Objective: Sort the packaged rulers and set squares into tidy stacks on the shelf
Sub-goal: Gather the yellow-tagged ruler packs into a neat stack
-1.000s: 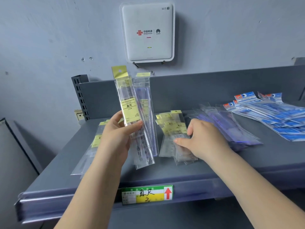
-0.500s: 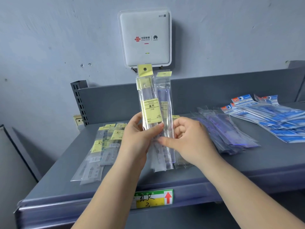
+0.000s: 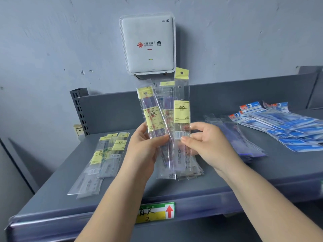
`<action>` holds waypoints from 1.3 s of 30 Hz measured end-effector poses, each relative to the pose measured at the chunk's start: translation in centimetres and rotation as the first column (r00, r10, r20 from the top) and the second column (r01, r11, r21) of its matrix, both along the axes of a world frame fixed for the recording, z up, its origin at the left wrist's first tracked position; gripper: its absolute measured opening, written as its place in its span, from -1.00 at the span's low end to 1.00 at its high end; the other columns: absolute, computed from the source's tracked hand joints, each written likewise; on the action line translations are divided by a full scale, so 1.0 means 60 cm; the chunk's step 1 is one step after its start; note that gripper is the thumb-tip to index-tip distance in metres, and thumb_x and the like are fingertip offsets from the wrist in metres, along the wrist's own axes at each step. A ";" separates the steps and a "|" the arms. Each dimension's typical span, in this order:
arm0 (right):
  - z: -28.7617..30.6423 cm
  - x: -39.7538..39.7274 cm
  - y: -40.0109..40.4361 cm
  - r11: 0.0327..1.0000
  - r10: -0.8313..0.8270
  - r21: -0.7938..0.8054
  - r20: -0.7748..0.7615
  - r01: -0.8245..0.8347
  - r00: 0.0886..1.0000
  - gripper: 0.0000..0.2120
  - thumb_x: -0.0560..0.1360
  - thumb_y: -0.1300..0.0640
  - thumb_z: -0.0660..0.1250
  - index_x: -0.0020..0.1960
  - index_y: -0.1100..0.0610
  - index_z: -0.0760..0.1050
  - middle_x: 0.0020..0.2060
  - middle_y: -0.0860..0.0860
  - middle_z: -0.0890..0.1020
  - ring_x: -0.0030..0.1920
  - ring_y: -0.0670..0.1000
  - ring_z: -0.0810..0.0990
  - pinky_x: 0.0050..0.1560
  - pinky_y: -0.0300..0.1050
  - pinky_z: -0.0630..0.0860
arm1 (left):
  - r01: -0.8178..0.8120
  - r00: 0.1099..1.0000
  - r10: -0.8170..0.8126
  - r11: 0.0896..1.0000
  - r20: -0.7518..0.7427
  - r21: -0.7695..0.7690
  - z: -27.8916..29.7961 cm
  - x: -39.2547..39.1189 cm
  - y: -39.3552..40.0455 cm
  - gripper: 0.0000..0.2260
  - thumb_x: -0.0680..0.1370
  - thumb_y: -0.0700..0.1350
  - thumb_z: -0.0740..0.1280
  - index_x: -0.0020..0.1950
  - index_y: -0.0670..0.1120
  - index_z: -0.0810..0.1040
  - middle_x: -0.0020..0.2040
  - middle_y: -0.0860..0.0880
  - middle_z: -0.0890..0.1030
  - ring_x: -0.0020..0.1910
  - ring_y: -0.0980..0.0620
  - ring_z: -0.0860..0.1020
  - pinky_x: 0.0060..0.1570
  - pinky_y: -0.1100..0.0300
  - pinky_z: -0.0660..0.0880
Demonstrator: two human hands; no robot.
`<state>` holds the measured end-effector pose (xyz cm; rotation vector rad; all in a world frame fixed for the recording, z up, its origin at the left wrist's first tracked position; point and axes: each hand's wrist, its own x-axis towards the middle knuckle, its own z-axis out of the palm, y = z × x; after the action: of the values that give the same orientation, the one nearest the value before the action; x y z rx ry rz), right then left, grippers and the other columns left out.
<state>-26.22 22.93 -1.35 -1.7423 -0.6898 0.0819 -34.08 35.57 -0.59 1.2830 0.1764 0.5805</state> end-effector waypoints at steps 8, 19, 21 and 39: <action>0.024 0.035 -0.084 0.968 -0.088 0.221 -0.125 0.114 0.988 -0.87 0.49 0.34 0.30 -0.08 0.13 0.49 -0.40 0.00 0.64 -0.50 -0.15 0.54 -0.53 -0.35 0.42 | -0.051 0.999 0.050 0.998 0.020 0.029 0.004 0.023 -0.023 -0.63 0.44 -0.52 0.28 0.17 -0.20 0.50 -0.07 -0.17 0.62 -0.21 -0.04 0.61 -0.11 0.12 0.58; 0.009 0.094 -0.169 0.927 -0.346 -0.153 0.010 0.343 0.938 -0.74 0.46 0.19 0.38 0.14 0.12 0.55 -0.16 0.00 0.62 -0.13 -0.02 0.60 -0.19 -0.18 0.45 | -0.047 0.999 0.047 0.997 0.003 0.068 0.003 0.040 -0.039 -0.61 0.44 -0.49 0.29 0.22 -0.20 0.49 -0.05 -0.17 0.63 -0.22 -0.05 0.61 -0.03 0.02 0.54; 0.009 0.092 -0.169 0.946 -0.312 -0.100 -0.041 0.307 0.949 -0.87 0.48 0.21 0.36 -0.01 0.04 0.54 -0.22 -0.06 0.63 -0.21 -0.12 0.58 -0.30 -0.25 0.39 | -0.045 0.999 0.044 0.998 0.013 0.054 0.004 0.038 -0.034 -0.62 0.44 -0.50 0.28 0.19 -0.21 0.51 -0.08 -0.17 0.62 -0.26 -0.02 0.61 -0.14 0.12 0.59; -0.002 0.018 0.012 0.825 -0.052 -0.495 0.417 0.274 0.908 -0.60 0.41 -0.13 0.40 0.08 0.13 0.49 -0.17 -0.03 0.54 -0.06 0.03 0.53 -0.08 -0.12 0.48 | -0.150 0.989 0.150 0.989 0.000 -0.004 -0.001 -0.012 0.037 -0.67 0.43 -0.49 0.29 0.11 -0.19 0.50 -0.21 -0.11 0.60 -0.40 0.08 0.60 -0.36 0.25 0.56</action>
<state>-25.14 23.62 -1.50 -2.4068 -0.8503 -0.2192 -34.80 37.79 -0.62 1.2722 0.2754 0.7092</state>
